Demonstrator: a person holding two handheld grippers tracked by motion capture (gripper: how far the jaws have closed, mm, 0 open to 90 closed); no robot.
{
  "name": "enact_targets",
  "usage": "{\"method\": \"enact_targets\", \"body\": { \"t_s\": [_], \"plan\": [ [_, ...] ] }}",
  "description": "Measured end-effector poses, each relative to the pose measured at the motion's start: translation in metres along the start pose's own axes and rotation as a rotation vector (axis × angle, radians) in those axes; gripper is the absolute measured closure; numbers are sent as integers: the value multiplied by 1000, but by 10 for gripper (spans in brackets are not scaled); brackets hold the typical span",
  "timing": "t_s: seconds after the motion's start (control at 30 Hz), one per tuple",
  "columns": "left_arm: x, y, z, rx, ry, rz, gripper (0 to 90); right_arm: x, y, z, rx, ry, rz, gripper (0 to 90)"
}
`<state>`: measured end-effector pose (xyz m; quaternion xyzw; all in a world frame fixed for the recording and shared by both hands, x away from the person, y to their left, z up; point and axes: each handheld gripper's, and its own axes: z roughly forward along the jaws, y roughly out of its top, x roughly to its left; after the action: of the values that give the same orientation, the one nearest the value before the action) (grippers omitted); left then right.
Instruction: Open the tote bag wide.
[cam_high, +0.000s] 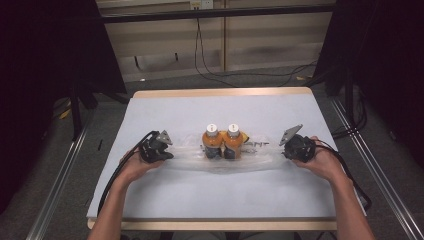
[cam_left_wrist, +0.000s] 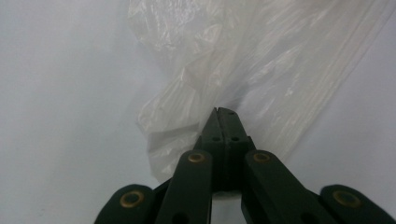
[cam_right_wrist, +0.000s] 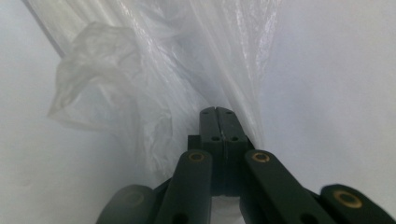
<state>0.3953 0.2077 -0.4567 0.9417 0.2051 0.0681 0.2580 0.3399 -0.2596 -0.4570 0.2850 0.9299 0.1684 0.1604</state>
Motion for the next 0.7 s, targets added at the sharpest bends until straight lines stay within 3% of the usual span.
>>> {"method": "enact_targets", "body": {
  "t_s": [0.03,0.17,0.27,0.33,0.47,0.57,0.6,0.7],
  "plan": [
    [2,-2,-3,-48,-24,-25,900,-2,-1,-3,-23,11,12,900],
    [4,-1,-11,-140,-78,-40,900,-5,-1,-10,-103,41,53,900],
    [1,2,-15,-192,-103,-38,900,-3,4,-14,-144,51,53,900],
    [-2,6,-16,-215,-116,-32,900,-2,7,-16,-184,82,54,900],
    [-9,13,-21,-291,-135,-35,900,-1,12,-23,-256,114,82,900],
    [-14,17,-22,-319,-148,-33,900,-3,12,-26,-309,132,105,900],
    [-22,24,-22,-344,-171,-23,900,-3,13,-28,-331,142,117,900],
    [-35,33,-19,-368,-185,-1,900,-2,17,-32,-355,143,108,900]
  ]
}}
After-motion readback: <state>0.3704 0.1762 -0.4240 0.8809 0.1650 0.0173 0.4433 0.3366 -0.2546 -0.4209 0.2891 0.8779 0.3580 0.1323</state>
